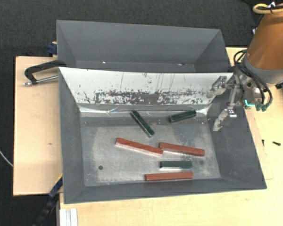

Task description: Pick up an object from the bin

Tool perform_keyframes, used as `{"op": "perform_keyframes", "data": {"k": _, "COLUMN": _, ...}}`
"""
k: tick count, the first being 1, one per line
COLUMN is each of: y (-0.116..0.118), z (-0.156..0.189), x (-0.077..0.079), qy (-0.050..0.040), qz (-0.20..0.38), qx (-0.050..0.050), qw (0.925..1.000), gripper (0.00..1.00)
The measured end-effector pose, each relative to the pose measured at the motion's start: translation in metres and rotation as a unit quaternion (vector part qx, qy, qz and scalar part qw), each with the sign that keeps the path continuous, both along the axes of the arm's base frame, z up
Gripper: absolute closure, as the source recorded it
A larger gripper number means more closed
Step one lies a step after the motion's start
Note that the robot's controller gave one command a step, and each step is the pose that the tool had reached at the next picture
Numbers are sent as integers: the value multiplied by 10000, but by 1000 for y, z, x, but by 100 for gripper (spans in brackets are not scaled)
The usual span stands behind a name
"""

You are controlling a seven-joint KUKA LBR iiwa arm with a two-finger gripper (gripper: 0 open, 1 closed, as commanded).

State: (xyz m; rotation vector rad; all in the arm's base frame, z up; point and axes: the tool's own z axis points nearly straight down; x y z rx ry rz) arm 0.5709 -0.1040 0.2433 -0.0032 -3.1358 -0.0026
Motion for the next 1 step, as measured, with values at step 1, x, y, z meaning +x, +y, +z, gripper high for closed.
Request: {"op": "perform_keyframes", "data": {"k": 1, "y": 1, "z": 4, "x": 2, "qy": -40, "qz": 9, "qx": -6, "qw": 10000, "gripper": 0}}
